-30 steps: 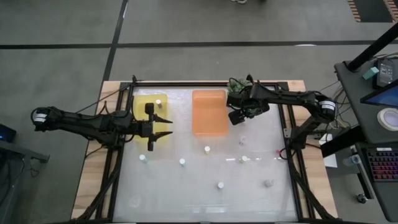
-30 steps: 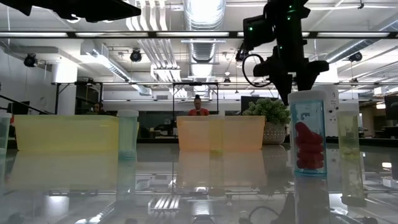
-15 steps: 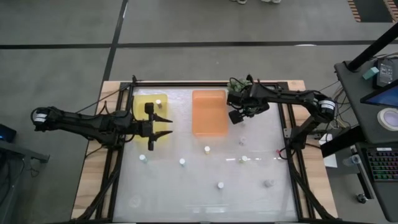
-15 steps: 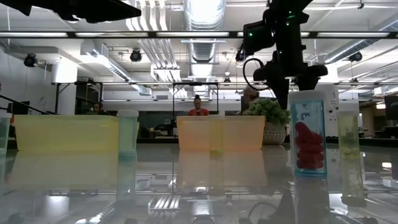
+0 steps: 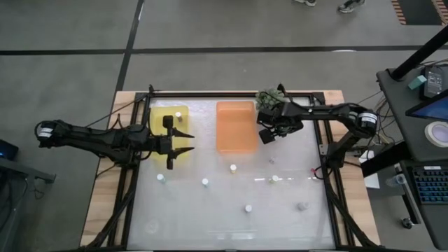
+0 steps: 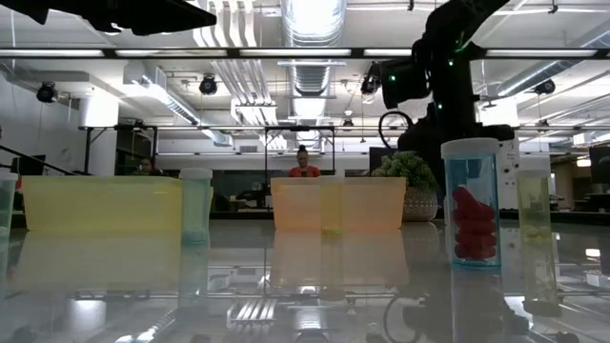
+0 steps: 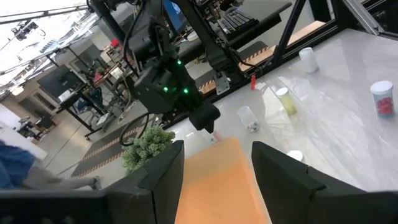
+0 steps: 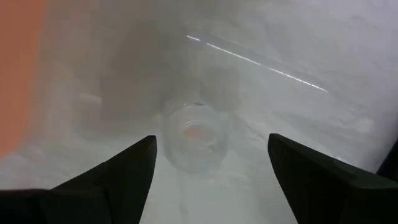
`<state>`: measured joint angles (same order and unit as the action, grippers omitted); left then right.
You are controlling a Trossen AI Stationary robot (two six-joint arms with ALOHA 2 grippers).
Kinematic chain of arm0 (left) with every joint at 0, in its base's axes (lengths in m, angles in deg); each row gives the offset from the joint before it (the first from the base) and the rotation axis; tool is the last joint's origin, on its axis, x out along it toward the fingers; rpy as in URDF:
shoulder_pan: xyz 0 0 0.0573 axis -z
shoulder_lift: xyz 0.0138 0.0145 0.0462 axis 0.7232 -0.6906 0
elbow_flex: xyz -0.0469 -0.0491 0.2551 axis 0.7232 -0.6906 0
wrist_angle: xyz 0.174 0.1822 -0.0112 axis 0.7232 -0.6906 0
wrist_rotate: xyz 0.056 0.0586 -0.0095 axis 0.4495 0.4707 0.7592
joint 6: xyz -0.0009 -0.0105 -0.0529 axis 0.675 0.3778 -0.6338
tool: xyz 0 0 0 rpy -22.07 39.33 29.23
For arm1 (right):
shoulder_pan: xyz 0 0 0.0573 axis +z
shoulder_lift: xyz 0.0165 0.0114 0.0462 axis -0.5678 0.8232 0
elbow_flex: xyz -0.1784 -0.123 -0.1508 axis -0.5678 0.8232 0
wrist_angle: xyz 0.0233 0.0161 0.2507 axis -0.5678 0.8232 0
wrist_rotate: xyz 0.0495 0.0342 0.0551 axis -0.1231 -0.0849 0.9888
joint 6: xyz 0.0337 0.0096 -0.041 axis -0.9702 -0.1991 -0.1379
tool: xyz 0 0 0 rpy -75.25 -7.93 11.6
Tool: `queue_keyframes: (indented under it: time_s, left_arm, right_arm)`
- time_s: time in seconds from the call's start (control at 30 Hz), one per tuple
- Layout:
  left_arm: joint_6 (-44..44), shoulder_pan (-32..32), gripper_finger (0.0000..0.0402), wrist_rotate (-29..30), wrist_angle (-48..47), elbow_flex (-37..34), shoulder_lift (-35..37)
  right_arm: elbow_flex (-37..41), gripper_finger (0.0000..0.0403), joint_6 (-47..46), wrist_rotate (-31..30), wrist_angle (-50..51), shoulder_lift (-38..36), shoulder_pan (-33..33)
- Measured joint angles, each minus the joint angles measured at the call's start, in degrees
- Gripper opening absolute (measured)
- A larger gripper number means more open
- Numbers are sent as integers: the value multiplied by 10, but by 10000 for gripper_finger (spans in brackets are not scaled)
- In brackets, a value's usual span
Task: Pick and place medicine bottles into bin by pill shape (circle, oval)
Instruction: Put the top transparent capsule bottle into the yellow bin
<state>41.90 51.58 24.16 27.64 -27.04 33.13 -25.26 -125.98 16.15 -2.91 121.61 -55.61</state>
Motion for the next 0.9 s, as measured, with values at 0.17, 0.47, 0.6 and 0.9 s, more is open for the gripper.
queue_keyframes:
  time_s: [0.17, 0.47, 0.6, 0.9]
  left_arm:
    - [0, 0, 173, 0, 0, 0, 0]
    - [1, 0, 173, 0, 0, 0, 0]
    - [1, 0, 173, 0, 0, 0, 0]
    - [1, 0, 173, 0, 0, 0, 0]
  right_arm:
    - [22, 297, 9, 0, -43, 0, 0]
    - [29, 284, 9, 0, -55, 0, 0]
    - [29, 248, 9, 0, -57, 0, 0]
    - [29, 155, 4, 2, -60, 0, 0]
